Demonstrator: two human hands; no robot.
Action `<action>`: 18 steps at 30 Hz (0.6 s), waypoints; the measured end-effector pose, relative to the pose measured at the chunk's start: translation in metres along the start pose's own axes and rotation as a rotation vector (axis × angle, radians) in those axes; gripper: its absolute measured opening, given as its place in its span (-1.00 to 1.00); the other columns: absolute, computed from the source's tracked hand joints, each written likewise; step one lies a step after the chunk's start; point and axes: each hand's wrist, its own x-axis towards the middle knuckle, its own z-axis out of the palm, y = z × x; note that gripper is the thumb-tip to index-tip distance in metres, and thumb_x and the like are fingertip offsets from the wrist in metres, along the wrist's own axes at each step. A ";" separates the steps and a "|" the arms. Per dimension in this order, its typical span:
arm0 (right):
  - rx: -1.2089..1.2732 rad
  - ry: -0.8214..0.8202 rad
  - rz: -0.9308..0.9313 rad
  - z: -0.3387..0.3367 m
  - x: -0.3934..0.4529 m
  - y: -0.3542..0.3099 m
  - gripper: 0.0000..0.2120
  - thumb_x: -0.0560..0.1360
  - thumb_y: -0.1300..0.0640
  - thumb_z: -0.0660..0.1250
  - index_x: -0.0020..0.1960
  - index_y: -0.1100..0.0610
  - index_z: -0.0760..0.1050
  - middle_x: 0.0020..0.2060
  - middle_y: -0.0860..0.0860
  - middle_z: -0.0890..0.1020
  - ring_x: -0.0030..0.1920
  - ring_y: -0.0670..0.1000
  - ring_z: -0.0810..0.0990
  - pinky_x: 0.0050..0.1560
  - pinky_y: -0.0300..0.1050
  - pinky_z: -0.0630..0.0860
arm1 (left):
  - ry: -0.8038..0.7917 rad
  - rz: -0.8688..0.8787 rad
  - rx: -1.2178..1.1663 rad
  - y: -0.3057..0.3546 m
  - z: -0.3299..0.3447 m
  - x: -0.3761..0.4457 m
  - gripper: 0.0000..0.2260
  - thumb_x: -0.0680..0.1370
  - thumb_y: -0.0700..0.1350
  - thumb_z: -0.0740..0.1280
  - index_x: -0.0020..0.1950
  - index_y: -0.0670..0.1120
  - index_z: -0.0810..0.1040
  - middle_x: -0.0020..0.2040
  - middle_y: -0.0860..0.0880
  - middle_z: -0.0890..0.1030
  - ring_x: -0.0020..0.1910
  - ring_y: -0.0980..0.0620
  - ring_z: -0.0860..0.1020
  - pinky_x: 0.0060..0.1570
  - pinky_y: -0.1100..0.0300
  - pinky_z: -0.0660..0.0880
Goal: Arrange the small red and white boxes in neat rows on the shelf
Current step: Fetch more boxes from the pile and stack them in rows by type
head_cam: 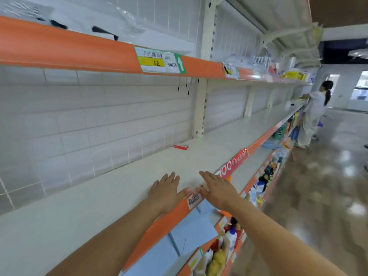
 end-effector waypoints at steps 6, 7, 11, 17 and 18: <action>-0.006 -0.054 -0.139 -0.014 0.064 0.065 -0.41 0.61 -0.17 0.02 0.55 0.02 -0.05 0.54 0.05 0.08 0.50 0.11 0.14 0.45 0.04 0.12 | 0.005 -0.154 0.009 0.028 0.000 0.066 -0.34 0.58 0.30 -0.10 0.56 -0.06 -0.06 0.57 -0.04 -0.11 0.54 -0.02 -0.09 0.49 -0.02 -0.06; -0.006 -0.052 -0.162 -0.017 0.074 0.073 -0.41 0.61 -0.17 0.02 0.55 0.03 -0.05 0.54 0.05 0.08 0.49 0.11 0.14 0.44 0.03 0.13 | 0.009 -0.178 0.008 0.031 -0.001 0.075 -0.34 0.58 0.30 -0.10 0.56 -0.06 -0.06 0.57 -0.04 -0.10 0.54 -0.02 -0.09 0.49 -0.02 -0.06; 0.025 -0.058 -0.240 -0.022 0.112 0.096 -0.43 0.62 -0.13 0.05 0.55 0.05 -0.01 0.53 0.06 0.12 0.48 0.09 0.17 0.43 0.00 0.19 | 0.002 -0.266 0.028 0.036 -0.001 0.103 -0.33 0.58 0.30 -0.10 0.56 -0.07 -0.05 0.57 -0.05 -0.09 0.54 -0.03 -0.08 0.49 -0.01 -0.04; 0.046 -0.092 -0.327 -0.011 0.162 0.110 -0.45 0.62 -0.10 0.09 0.53 0.06 0.06 0.50 0.04 0.20 0.45 0.09 0.23 0.38 -0.03 0.25 | -0.017 -0.352 0.059 0.033 0.006 0.141 -0.34 0.58 0.29 -0.10 0.56 -0.07 -0.04 0.57 -0.04 -0.08 0.54 -0.03 -0.07 0.48 0.00 -0.02; 0.049 -0.104 -0.331 -0.009 0.170 0.111 -0.45 0.62 -0.10 0.09 0.53 0.06 0.06 0.49 0.04 0.21 0.44 0.09 0.23 0.37 -0.02 0.25 | -0.016 -0.357 0.063 0.031 0.006 0.148 -0.34 0.58 0.29 -0.10 0.56 -0.08 -0.04 0.57 -0.05 -0.07 0.54 -0.03 -0.07 0.48 0.00 -0.02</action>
